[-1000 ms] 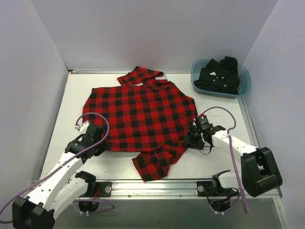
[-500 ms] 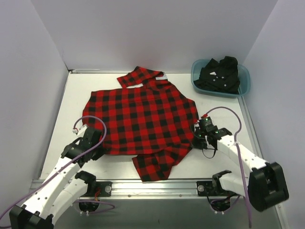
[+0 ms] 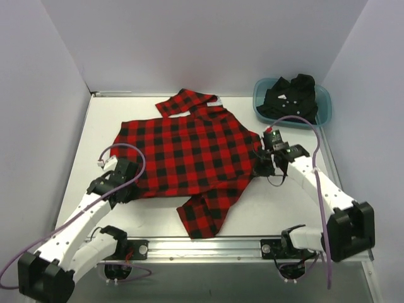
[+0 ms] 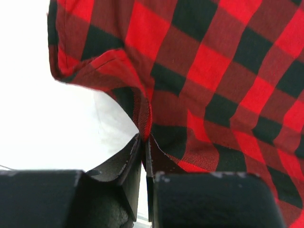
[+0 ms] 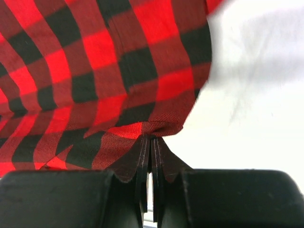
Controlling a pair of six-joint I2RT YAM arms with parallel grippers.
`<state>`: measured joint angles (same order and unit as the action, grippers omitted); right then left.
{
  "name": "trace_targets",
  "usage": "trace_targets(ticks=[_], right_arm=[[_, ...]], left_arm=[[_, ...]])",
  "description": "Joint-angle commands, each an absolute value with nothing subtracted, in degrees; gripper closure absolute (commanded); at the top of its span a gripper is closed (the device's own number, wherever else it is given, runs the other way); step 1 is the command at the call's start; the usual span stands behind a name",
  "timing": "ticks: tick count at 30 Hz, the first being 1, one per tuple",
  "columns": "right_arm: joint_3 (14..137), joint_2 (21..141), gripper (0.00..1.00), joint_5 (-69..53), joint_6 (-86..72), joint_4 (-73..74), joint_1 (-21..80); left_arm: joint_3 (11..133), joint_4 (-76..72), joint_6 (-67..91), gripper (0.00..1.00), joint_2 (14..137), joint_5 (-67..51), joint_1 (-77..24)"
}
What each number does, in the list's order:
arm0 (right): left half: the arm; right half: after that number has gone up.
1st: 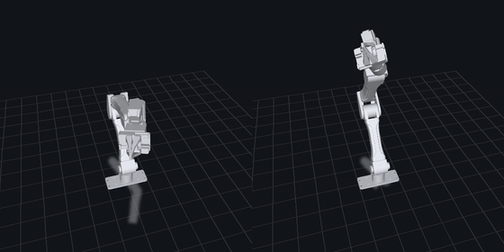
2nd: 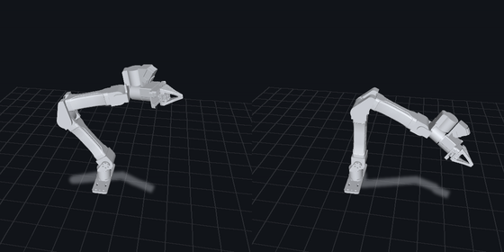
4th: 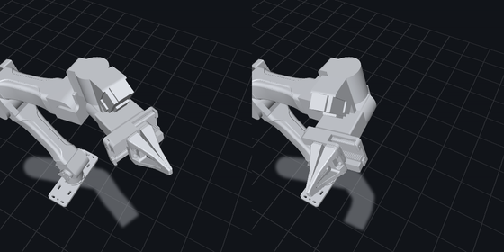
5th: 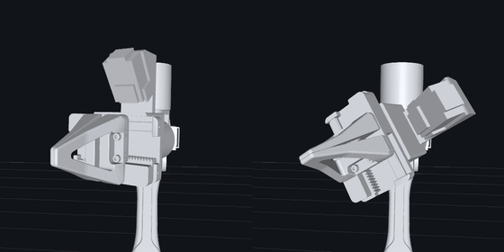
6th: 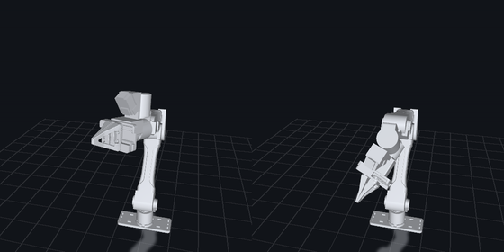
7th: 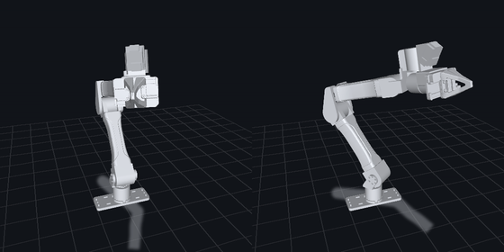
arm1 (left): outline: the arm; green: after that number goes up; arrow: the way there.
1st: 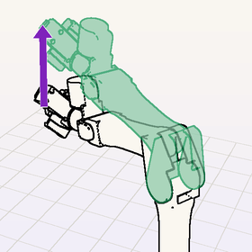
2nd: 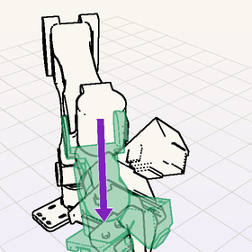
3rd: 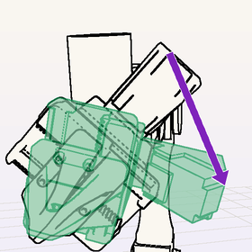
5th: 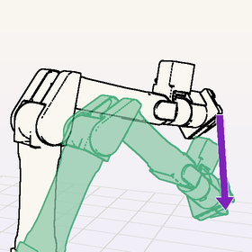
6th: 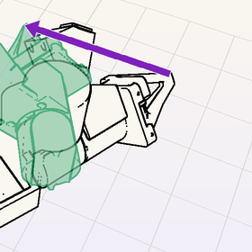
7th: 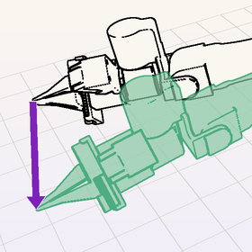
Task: Fold and stack the long sleeve shirts
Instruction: Fold the shirt
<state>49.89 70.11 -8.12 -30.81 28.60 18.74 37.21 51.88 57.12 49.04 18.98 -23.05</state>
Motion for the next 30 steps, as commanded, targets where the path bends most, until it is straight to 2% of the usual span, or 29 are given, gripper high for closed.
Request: trace_targets(ticks=[1, 11, 22, 24, 25, 26, 30], right_arm=[[55.3, 75.3, 0.99, -8.3, -27.8, 31.4, 17.9], [63.9, 88.1, 0.98, -8.7, -26.4, 31.0, 17.1], [67.1, 96.2, 0.94, -5.1, -28.0, 28.3, 16.3], [68.2, 97.3, 0.90, -4.7, -28.7, 28.0, 16.1], [68.6, 97.7, 0.87, -4.6, -28.7, 27.9, 16.1], [68.9, 98.1, 0.79, -4.5, -28.9, 27.9, 16.0], [69.4, 97.3, 0.66, -4.0, -29.1, 27.8, 15.8]], left_arm=[[40.0, 46.2, 53.6, 0.84, 53.3, 22.7, -20.5], [40.8, 33.6, 45.6, 0.84, 64.8, 18.4, -10.8], [45.7, 27.3, 43.3, 0.74, 77.2, 18.9, -9.5], [46.7, 26.8, 43.3, 0.74, 78.7, 18.9, -9.2], [47.0, 26.8, 43.2, 0.71, 80.3, 18.9, -9.0], [47.2, 26.9, 43.4, 0.67, 80.9, 18.8, -8.9], [45.8, 27.5, 43.9, 0.57, 80.9, 18.2, -7.7]])
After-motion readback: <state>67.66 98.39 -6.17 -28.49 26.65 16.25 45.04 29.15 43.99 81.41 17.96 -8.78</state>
